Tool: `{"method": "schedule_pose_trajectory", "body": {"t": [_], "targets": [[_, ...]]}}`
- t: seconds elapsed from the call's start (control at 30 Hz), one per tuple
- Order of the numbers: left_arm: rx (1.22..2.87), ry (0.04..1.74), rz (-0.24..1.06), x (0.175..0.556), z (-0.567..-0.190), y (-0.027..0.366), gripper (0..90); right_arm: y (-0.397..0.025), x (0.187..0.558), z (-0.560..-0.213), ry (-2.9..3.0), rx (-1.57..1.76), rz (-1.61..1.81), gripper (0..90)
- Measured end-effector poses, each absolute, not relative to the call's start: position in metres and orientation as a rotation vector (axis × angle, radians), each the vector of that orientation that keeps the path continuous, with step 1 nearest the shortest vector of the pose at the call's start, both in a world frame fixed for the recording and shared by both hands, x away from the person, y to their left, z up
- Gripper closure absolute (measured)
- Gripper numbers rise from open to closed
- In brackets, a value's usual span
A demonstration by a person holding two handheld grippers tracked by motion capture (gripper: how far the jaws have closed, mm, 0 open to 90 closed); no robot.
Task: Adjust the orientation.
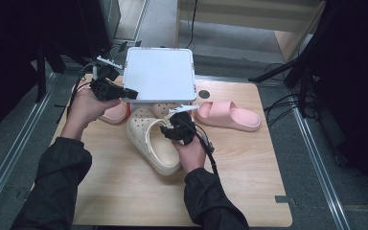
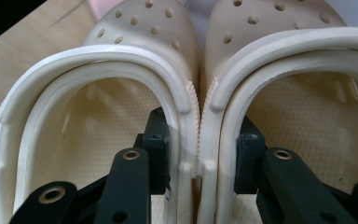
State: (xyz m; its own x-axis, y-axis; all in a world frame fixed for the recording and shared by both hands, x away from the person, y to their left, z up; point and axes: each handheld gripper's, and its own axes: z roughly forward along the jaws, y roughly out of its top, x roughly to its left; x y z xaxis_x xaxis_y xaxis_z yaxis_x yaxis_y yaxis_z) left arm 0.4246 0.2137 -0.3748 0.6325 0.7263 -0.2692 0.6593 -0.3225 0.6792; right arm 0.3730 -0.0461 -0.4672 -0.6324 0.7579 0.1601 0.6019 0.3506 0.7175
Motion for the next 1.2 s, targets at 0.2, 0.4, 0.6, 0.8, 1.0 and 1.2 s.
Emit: {"method": "schedule_pose_trajectory", "body": {"t": [0.2, 0.4, 0.6, 0.8, 1.0, 1.2], "targets": [[2.057, 1.079, 0.099, 0.425, -0.375, 0.214, 82.1, -0.045, 0.390, -0.467, 2.349, 1.267, 1.146, 66.1], [2.055, 1.079, 0.096, 0.425, -0.375, 0.215, 82.2, -0.040, 0.395, -0.467, 2.288, 1.281, 1.163, 66.0], [2.054, 1.078, 0.093, 0.425, -0.375, 0.215, 82.2, -0.033, 0.396, -0.473, 2.256, 1.285, 1.146, 66.0], [2.055, 1.075, 0.095, 0.426, -0.376, 0.214, 82.3, -0.027, 0.397, -0.480, 2.226, 1.317, 1.130, 65.9], [2.052, 1.077, 0.087, 0.426, -0.376, 0.215, 82.4, -0.026, 0.398, -0.485, 2.215, 1.334, 1.140, 65.5], [2.048, 1.080, 0.087, 0.425, -0.376, 0.215, 82.4, -0.031, 0.398, -0.489, 2.216, 1.336, 1.190, 64.4]]}}
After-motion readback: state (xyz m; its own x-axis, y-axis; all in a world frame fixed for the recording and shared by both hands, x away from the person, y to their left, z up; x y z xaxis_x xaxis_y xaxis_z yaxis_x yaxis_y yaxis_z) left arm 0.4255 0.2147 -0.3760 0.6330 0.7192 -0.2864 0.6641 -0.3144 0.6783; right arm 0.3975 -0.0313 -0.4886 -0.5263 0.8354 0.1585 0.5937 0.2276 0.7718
